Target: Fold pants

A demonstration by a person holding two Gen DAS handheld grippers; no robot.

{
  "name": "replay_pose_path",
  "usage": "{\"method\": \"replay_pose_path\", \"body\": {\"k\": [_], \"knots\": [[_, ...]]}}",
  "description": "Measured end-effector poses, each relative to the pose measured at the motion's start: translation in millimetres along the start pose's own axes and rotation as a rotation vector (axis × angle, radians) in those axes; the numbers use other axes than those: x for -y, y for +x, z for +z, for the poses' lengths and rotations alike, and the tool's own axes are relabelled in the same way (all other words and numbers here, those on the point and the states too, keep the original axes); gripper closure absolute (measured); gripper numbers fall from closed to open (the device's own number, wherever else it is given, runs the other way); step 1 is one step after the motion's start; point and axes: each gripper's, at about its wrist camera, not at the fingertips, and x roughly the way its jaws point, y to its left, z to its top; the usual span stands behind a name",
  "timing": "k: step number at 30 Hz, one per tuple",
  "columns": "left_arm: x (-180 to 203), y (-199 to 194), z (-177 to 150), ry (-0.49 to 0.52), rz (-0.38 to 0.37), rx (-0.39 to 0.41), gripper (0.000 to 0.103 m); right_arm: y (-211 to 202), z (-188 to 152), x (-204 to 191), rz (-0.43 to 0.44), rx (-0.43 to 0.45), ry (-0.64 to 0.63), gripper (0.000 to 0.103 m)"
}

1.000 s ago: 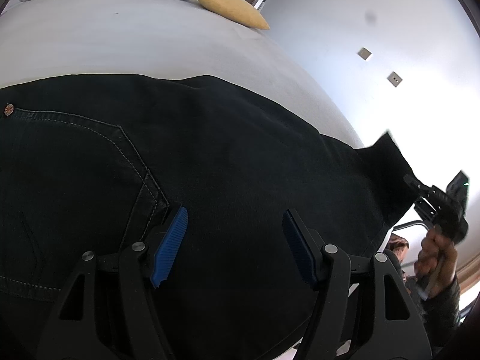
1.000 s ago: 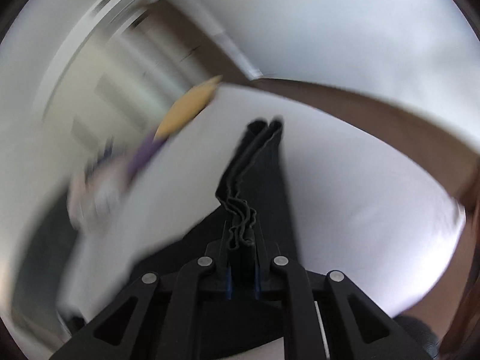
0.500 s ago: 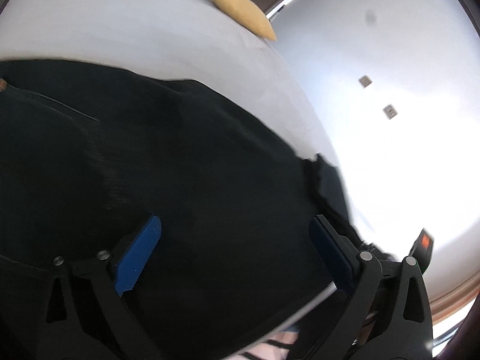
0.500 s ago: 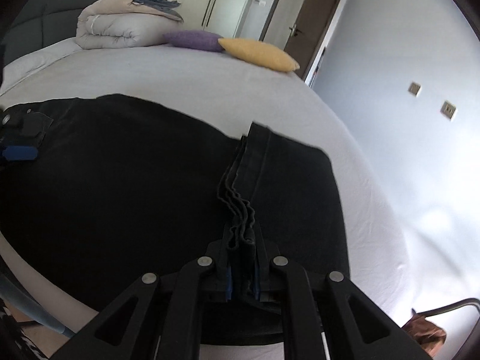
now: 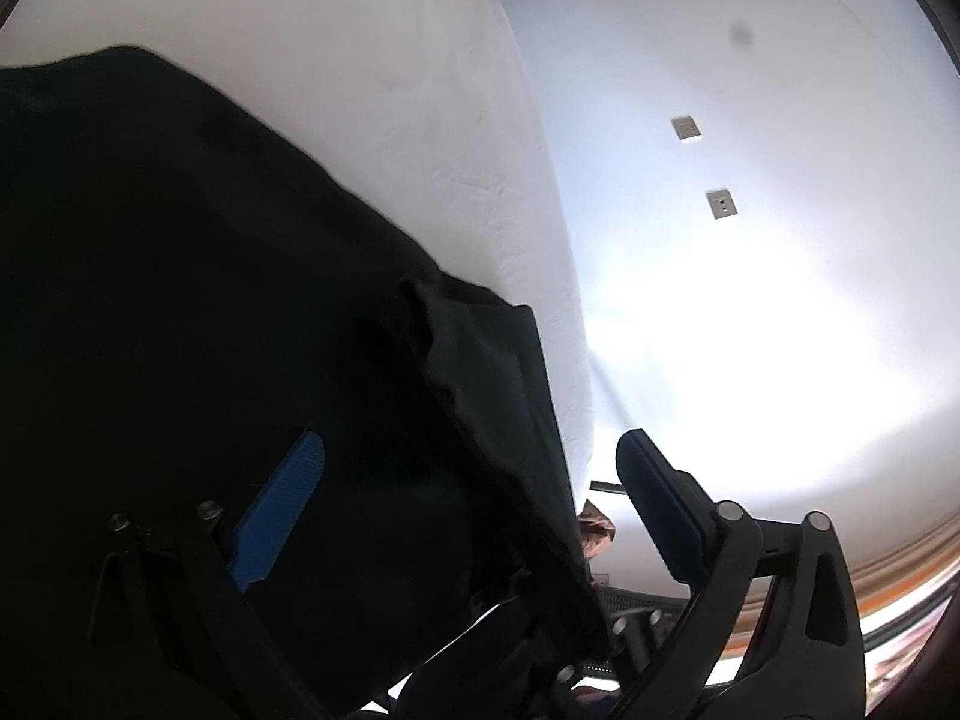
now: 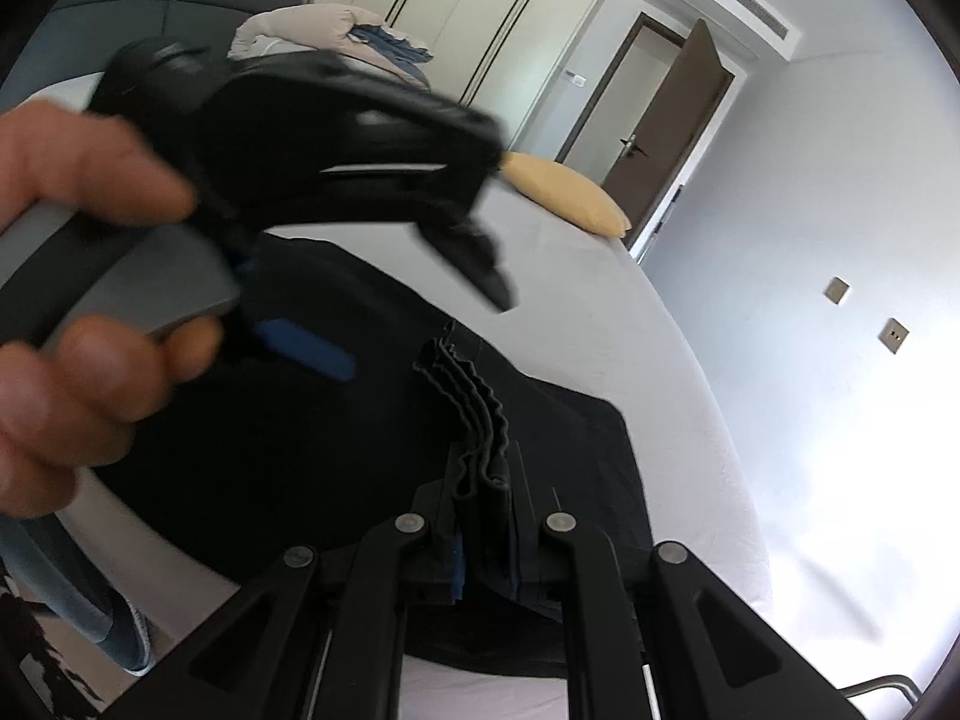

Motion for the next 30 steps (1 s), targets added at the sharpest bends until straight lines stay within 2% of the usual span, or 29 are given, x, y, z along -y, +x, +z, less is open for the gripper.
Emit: {"method": "replay_pose_path", "body": {"k": [1,3,4,5,9,10,11,13,19,24,30], "knots": [[-0.5,-0.6,1.5,0.000,0.010,-0.003,0.020,0.3,0.0,-0.2,0.003,0.000,0.000,0.092],[-5.6,-0.1,3.6,-0.010,0.037,-0.027,0.050,-0.3,1.4,-2.1,0.010,0.001,-0.001,0.092],[-8.6,0.7,3.6,-0.014,0.042,-0.043,0.061,-1.1,1.7,-2.6,0.011,0.003,-0.003,0.092],[-11.4,1.0,4.2,-0.017,0.046,-0.055,0.064,-1.1,2.1,1.4,0.011,0.006,-0.004,0.092],[-19.0,2.6,0.6,-0.024,0.054,-0.092,0.066,-5.0,-3.2,3.6,0.019,0.010,-0.011,0.092],[-20.4,2.3,-0.3,-0.024,0.047,-0.098,0.070,-5.3,-3.2,3.1,0.020,0.010,-0.014,0.092],[-20.5,2.3,-0.7,-0.022,0.044,-0.102,0.071,-9.4,-13.6,4.4,0.022,0.010,-0.016,0.092],[-19.4,-1.1,-0.4,-0.010,0.042,-0.092,0.081,-10.7,-16.9,5.3,0.026,0.011,-0.020,0.092],[-12.0,-7.2,3.0,0.007,0.023,-0.076,0.096,-14.9,-19.4,0.0,0.035,0.018,-0.044,0.092],[11.1,-20.5,6.2,0.143,0.095,-0.066,0.097,-19.1,-20.2,-8.0,0.052,0.023,-0.087,0.092],[14.0,-49.7,5.0,0.252,0.169,-0.078,0.097,-25.4,-16.2,-26.6,0.072,0.058,-0.176,0.092]]}}
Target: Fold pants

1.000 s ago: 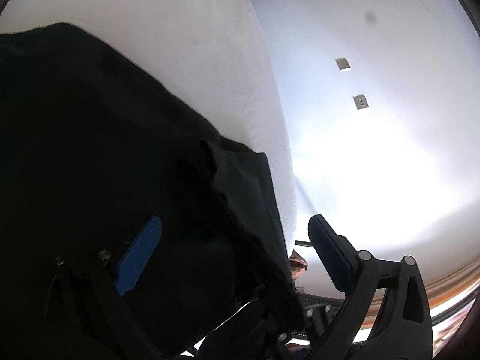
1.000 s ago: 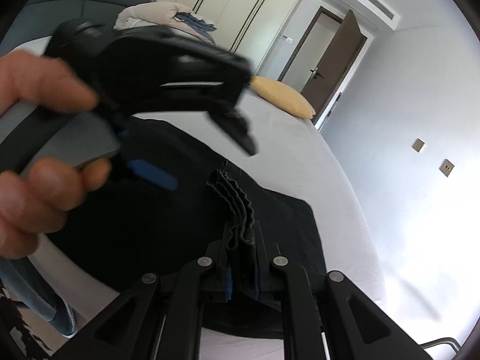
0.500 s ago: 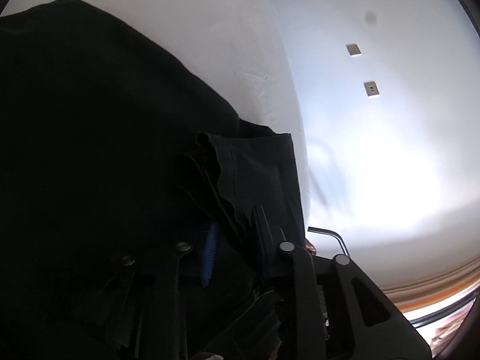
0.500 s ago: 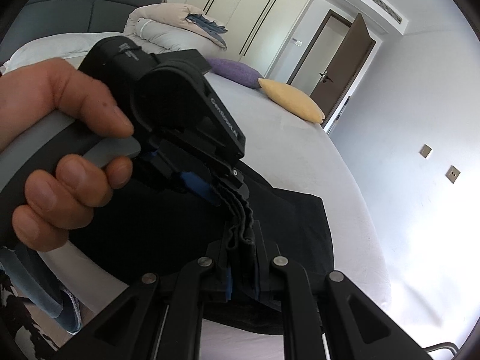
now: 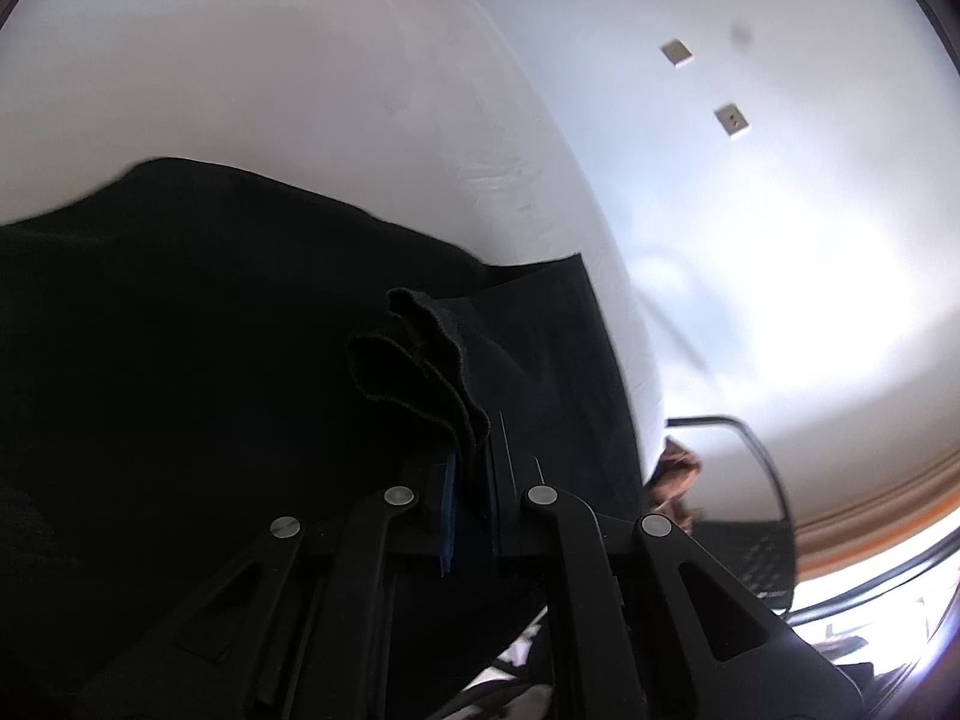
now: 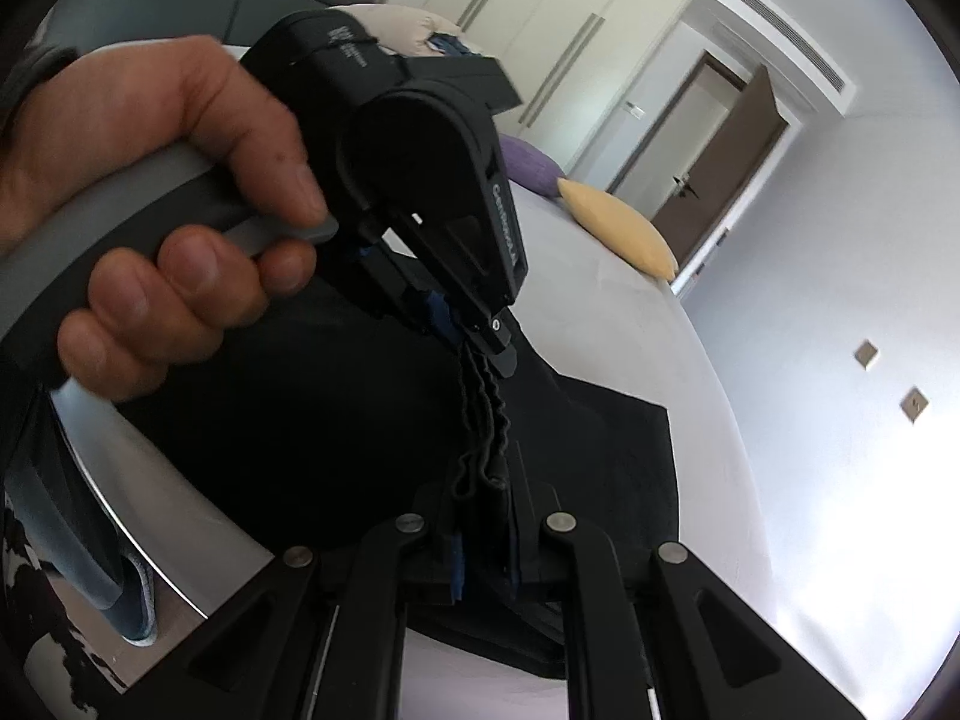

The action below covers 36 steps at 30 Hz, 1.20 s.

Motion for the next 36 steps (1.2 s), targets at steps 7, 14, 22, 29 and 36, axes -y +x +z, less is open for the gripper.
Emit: {"method": "replay_pose_path", "body": {"k": [7,14,22,29,36], "knots": [[-27.9,-39.3,-11.4,0.040,0.087,0.014,0.097,3.6,13.4,-34.6,0.064,0.047,-0.124,0.092],[-53.4,-57.8,-7.9,0.025,0.122,0.008,0.097,15.3,30.5,-62.5,0.095,0.055,-0.223,0.092],[-77.7,-57.7,-10.3,0.007,0.169,0.007,0.097,28.4,34.4,-90.4,0.135,0.034,-0.300,0.092],[-93.4,-39.9,-4.9,-0.016,0.173,0.010,0.096,40.0,34.8,-99.2,0.163,0.004,-0.313,0.092],[-98.9,-43.5,-7.4,-0.010,0.188,0.018,0.092,41.8,32.4,-98.1,0.185,0.011,-0.298,0.088]]}}
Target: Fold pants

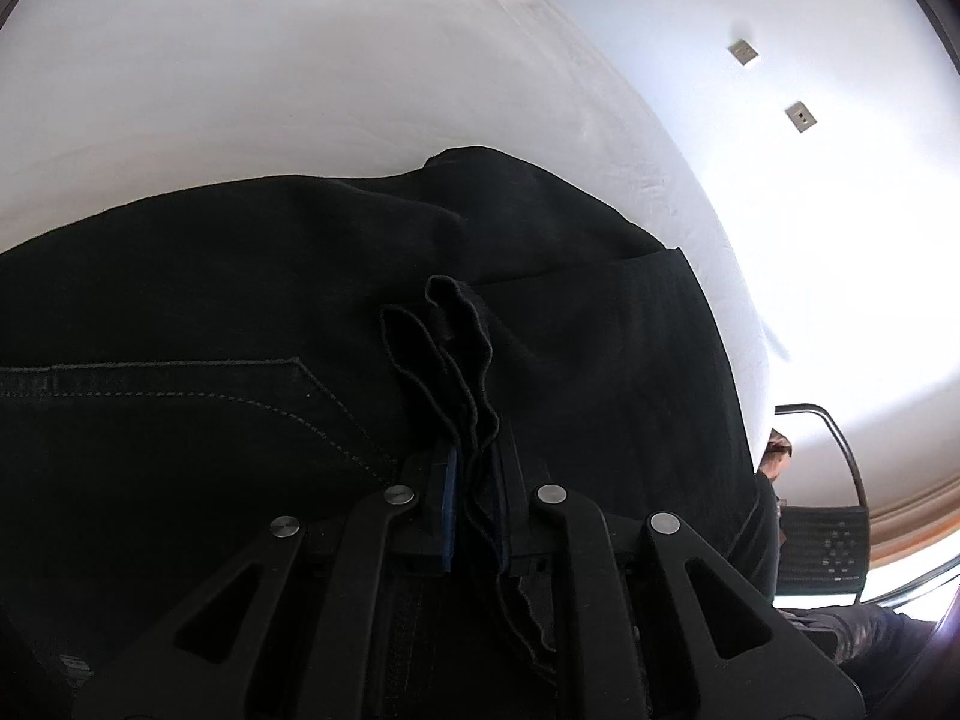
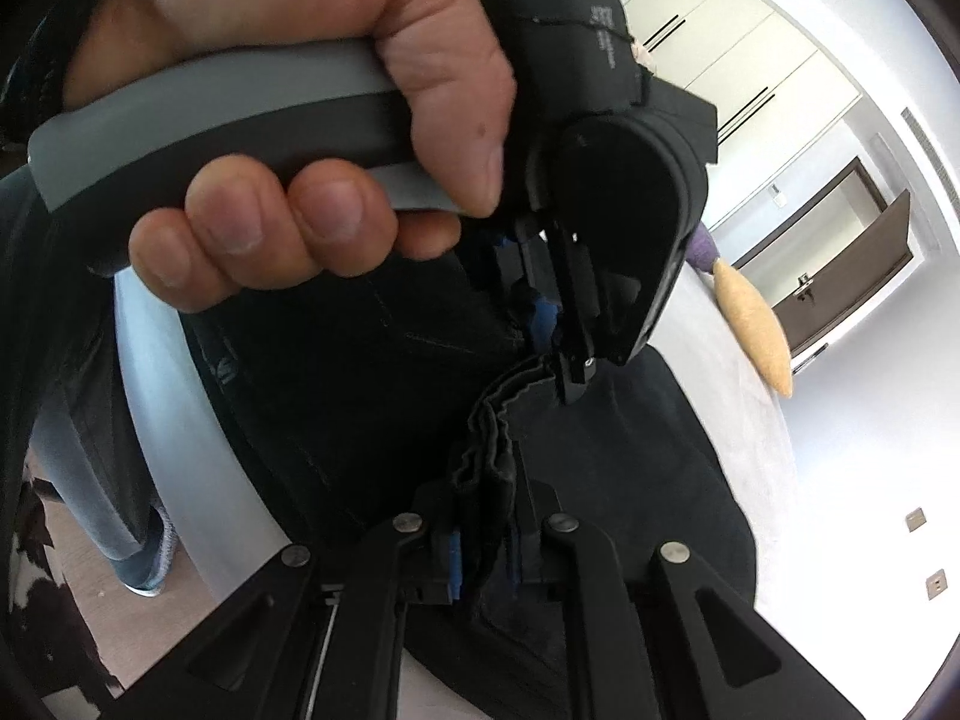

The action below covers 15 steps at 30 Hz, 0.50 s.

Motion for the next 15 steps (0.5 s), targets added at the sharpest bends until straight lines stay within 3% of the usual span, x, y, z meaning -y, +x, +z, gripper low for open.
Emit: {"method": "replay_pose_path", "body": {"k": [3,4,5,11,15], "knots": [[-1.8,-4.7,-0.8,-0.002,-0.001,0.008,0.090,-9.1,-5.4,5.1,0.039,0.015,0.039,0.075],[-3.0,-6.7,-1.0,0.000,0.004,0.009,0.090,-12.8,-7.9,10.0,0.058,0.019,0.072,0.066],[-0.4,-8.4,-1.1,0.004,0.011,0.009,0.090,-15.9,-10.7,14.8,0.091,0.021,0.104,0.064],[-4.5,-35.0,5.9,0.027,0.208,0.056,0.090,-37.8,-38.0,65.2,0.283,0.003,0.355,0.065],[16.8,-59.8,-0.5,0.108,0.314,0.151,0.090,-43.9,-71.7,136.4,0.440,0.036,0.669,0.067]]}}
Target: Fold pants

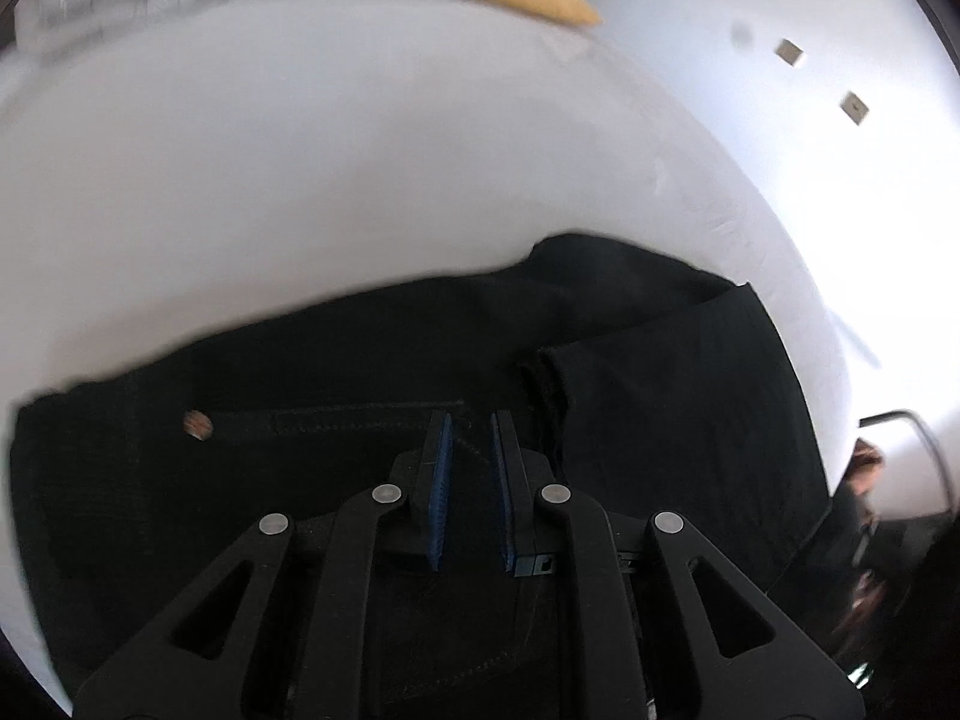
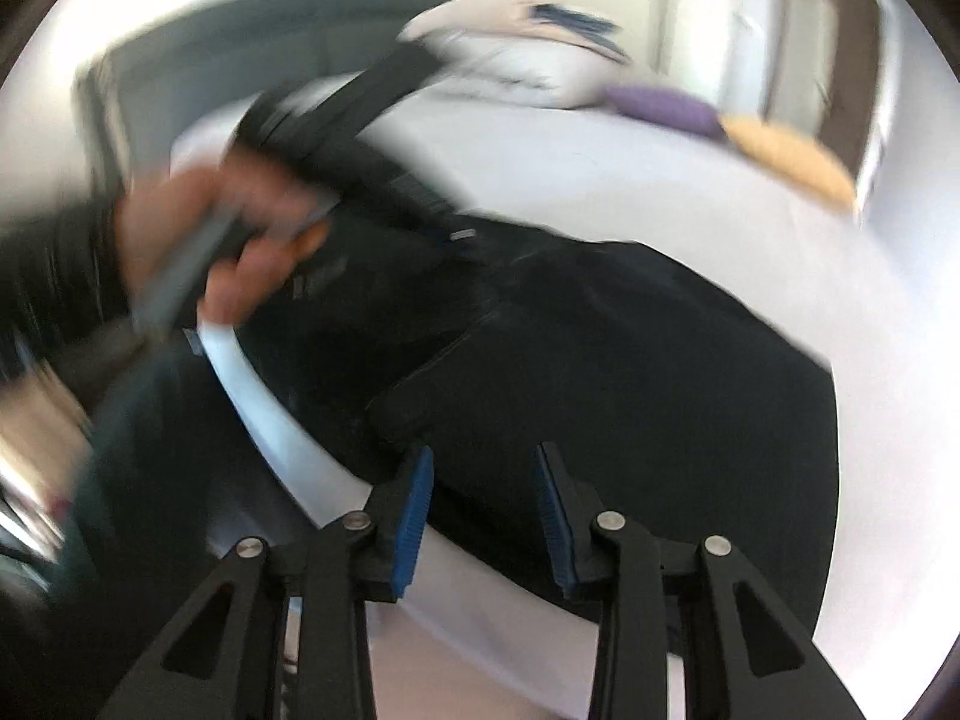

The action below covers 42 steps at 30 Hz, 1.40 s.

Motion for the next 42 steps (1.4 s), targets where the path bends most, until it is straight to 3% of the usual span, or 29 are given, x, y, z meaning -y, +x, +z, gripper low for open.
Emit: {"method": "replay_pose_path", "body": {"k": [3,5,9,11,14,16,17,19,32,42], "knots": [[31.6,-10.6,-8.1,0.079,0.039,0.059,0.090,-13.4,12.0,73.1,0.126,0.035,0.254,0.070],[54.2,-4.5,-19.2,0.126,0.057,0.057,0.090,-9.8,20.2,121.3,0.214,0.036,0.386,0.073],[85.8,30.2,-48.3,0.195,0.126,-0.029,0.090,13.9,32.1,187.4,0.286,0.006,0.551,0.076],[87.1,32.4,-57.2,0.195,0.143,0.002,0.091,29.2,32.9,206.3,0.313,-0.003,0.617,0.076],[80.0,32.7,-55.2,0.154,0.114,-0.013,0.091,56.7,29.8,238.2,0.338,-0.037,0.727,0.076],[78.6,34.0,-53.9,0.151,0.110,-0.021,0.090,73.7,24.1,244.3,0.355,-0.061,0.756,0.081],[79.2,34.3,-54.0,0.154,0.114,-0.023,0.090,79.1,21.6,245.4,0.352,-0.077,0.763,0.092],[83.1,36.1,-52.7,0.154,0.122,-0.023,0.091,83.2,9.2,255.0,0.358,-0.089,0.786,0.100],[76.5,37.0,-61.1,0.144,0.123,-0.013,0.091,35.8,-46.2,196.3,0.416,-0.148,0.718,0.100],[78.3,37.8,-64.2,0.142,0.129,-0.008,0.091,9.8,-85.1,176.0,0.424,-0.141,0.767,0.101]]}}
